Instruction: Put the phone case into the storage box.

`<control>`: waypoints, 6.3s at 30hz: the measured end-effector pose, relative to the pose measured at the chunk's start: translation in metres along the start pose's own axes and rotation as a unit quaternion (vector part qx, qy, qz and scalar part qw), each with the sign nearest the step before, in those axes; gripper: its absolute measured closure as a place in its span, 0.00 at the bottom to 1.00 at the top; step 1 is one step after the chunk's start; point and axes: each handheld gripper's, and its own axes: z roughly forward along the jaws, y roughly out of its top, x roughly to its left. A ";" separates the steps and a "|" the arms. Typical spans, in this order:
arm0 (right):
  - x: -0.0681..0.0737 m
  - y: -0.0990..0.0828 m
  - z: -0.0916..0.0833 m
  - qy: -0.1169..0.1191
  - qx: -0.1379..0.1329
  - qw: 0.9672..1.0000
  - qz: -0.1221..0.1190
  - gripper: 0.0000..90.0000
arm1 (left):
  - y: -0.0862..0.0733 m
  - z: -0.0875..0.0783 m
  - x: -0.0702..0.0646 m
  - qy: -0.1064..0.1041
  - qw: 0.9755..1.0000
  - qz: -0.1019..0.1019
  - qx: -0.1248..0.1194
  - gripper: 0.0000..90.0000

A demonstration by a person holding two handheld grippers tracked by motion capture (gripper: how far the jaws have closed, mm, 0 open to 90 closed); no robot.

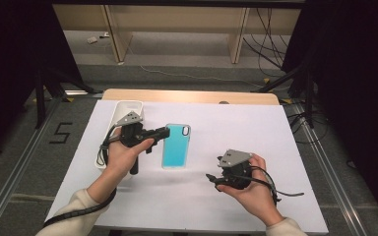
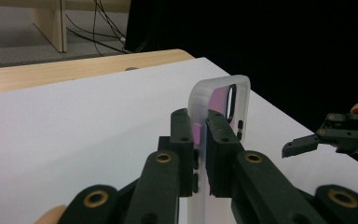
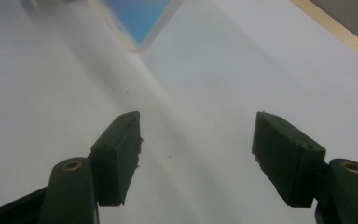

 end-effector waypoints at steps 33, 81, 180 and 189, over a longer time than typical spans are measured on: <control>-0.022 -0.031 -0.024 -0.021 -0.065 0.993 0.098 0.33 | 0.009 -0.013 0.008 0.015 1.000 -0.009 -0.020 0.92; -0.041 -0.050 -0.045 -0.058 -0.113 0.985 0.120 0.27 | 0.020 -0.028 0.016 0.025 0.999 -0.011 -0.042 0.91; -0.040 -0.052 -0.043 -0.060 -0.110 0.983 0.136 0.25 | 0.061 -0.078 0.084 0.090 0.993 0.034 -0.072 0.91; -0.040 -0.052 -0.043 -0.059 -0.110 0.983 0.136 0.25 | 0.066 -0.081 0.087 0.093 0.992 0.037 -0.076 0.91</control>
